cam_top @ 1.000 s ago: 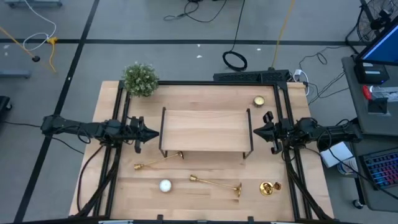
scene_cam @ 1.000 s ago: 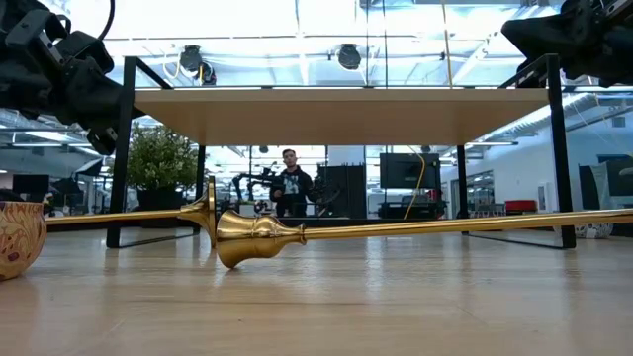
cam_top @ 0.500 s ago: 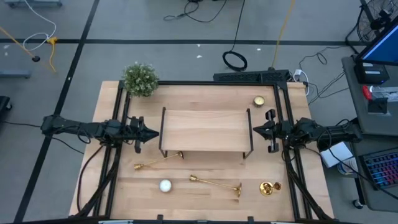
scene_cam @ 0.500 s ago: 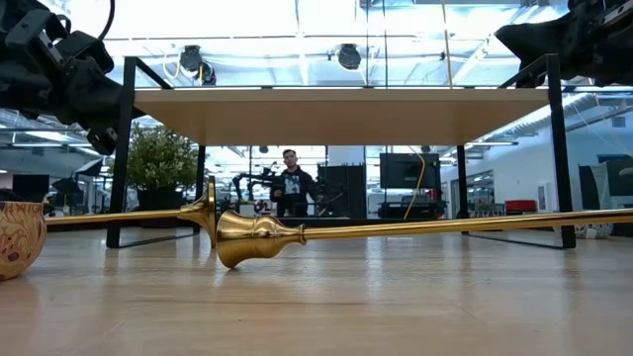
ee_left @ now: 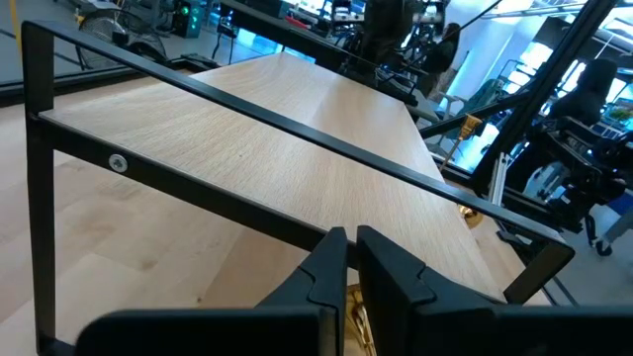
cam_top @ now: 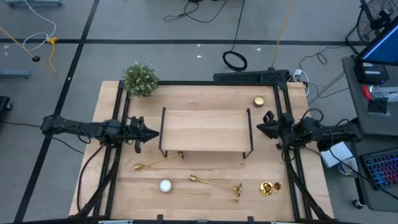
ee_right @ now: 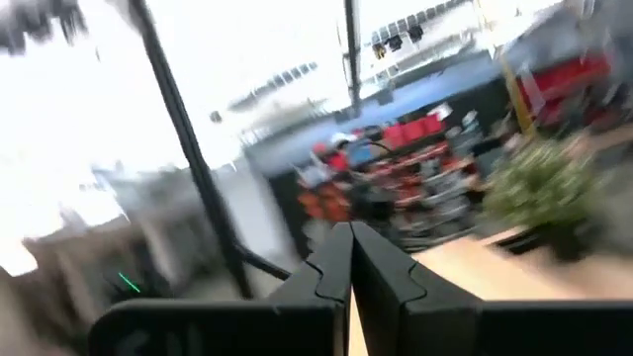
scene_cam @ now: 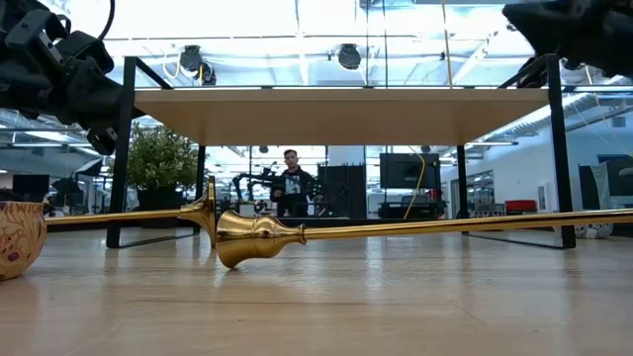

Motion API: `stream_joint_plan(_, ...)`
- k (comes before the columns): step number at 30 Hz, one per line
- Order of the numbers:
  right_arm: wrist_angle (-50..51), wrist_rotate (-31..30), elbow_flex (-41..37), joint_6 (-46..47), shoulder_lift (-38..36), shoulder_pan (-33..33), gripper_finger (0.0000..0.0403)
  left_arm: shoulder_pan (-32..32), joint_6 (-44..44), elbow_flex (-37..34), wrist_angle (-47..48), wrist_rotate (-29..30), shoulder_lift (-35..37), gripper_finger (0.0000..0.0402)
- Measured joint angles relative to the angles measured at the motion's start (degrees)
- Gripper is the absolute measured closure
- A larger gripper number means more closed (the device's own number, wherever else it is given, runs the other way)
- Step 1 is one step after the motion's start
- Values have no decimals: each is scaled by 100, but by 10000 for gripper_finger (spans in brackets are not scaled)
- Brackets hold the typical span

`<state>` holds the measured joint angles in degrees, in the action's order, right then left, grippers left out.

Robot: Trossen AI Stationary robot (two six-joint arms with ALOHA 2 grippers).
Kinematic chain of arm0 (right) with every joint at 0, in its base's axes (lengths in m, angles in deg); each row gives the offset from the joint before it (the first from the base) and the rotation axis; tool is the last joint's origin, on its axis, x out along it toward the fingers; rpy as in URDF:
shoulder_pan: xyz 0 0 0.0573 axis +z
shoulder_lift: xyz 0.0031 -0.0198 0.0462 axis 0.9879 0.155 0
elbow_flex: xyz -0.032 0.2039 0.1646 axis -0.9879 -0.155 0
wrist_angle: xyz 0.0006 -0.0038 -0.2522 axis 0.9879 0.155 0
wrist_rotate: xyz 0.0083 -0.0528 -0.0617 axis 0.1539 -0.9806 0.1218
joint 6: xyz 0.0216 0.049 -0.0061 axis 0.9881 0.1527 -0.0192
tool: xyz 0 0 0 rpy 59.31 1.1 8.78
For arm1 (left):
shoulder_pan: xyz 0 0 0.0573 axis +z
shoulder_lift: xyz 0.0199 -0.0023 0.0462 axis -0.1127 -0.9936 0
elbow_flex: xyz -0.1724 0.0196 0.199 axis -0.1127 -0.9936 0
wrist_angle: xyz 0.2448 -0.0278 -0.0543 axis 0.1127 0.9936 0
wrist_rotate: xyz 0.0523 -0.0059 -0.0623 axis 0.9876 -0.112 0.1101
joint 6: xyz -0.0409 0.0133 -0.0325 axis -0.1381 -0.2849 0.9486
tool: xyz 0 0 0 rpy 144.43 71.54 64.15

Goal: Pick & Place candle stick holders
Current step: Put the black scented candle on the shelf

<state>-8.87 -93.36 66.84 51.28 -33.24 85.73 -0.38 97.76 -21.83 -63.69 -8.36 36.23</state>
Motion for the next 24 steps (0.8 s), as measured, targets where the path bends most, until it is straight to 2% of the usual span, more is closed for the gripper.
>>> stream_joint_plan(2,-153,-136,0,796,0,0,399,0,0,0,0,1,2,371)
stream_joint_plan(5,-251,-658,0,1588,2,-2,399,2,-14,0,0,4,2,371)
stream_joint_plan(8,-286,-1259,0,2081,0,0,399,2,-223,1,-7,154,1,371)
stream_joint_plan(11,-280,-1878,0,2442,0,0,399,2,198,0,-296,380,0,371)
stream_joint_plan(17,-276,-3169,0,3016,0,0,399,2,1839,0,-1929,953,0,371)
stream_joint_plan(21,-276,-3848,0,3021,2,-2,399,2,2422,0,-3389,1174,0,371)
stream_joint_plan(24,-276,-4270,0,3015,2,-4,399,2,2526,0,-4293,1132,0,371)
